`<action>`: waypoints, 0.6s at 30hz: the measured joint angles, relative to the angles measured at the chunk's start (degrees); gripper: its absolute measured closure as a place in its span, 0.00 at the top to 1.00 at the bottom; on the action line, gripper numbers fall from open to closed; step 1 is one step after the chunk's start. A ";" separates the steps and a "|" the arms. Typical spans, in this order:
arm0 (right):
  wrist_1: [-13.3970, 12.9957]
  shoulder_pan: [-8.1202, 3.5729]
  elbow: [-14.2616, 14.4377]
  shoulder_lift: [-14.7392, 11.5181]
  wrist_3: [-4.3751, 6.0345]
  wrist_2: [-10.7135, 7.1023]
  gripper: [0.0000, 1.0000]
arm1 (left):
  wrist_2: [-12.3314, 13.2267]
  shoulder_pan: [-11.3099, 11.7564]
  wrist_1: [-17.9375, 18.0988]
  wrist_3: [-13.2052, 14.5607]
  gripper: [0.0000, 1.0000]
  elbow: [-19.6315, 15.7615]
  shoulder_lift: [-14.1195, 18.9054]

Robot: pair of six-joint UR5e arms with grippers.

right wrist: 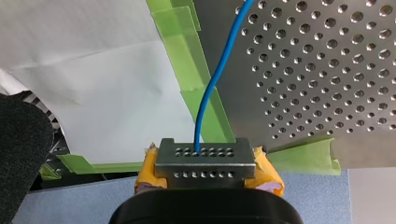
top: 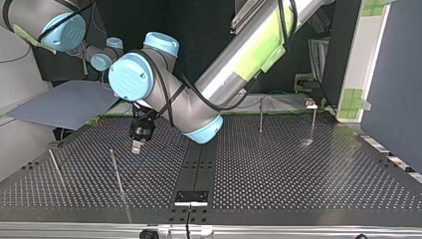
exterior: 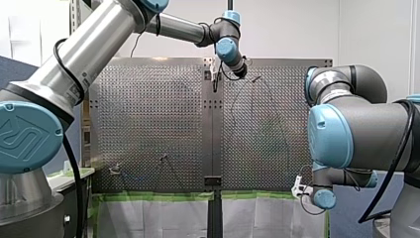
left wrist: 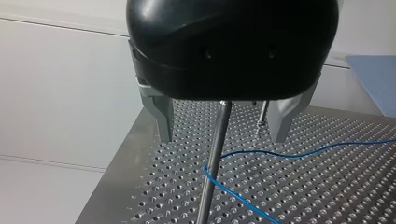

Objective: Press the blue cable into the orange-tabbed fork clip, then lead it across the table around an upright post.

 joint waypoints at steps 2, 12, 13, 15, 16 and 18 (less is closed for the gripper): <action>-0.01 0.00 0.00 0.01 0.00 0.00 0.00 | 0.00 -0.04 -0.16 0.11 0.99 0.00 0.00; 0.01 -0.17 -0.01 0.01 0.00 0.00 0.00 | -0.60 -1.41 -2.60 2.08 0.99 -2.70 2.08; 0.01 -0.18 0.00 0.01 0.00 0.00 0.00 | -0.60 -1.47 -2.32 2.11 0.99 -3.14 2.52; 0.00 -0.20 -0.02 0.01 0.00 0.00 0.00 | -0.54 -1.55 -1.43 1.97 0.99 -4.22 3.57; -0.02 -0.20 -0.01 0.01 0.00 0.00 0.00 | -0.49 -1.58 -1.00 1.83 0.99 -4.69 4.05; -0.02 -0.21 -0.01 0.02 0.00 0.00 0.00 | -0.36 -1.65 0.07 1.29 0.99 -5.85 5.17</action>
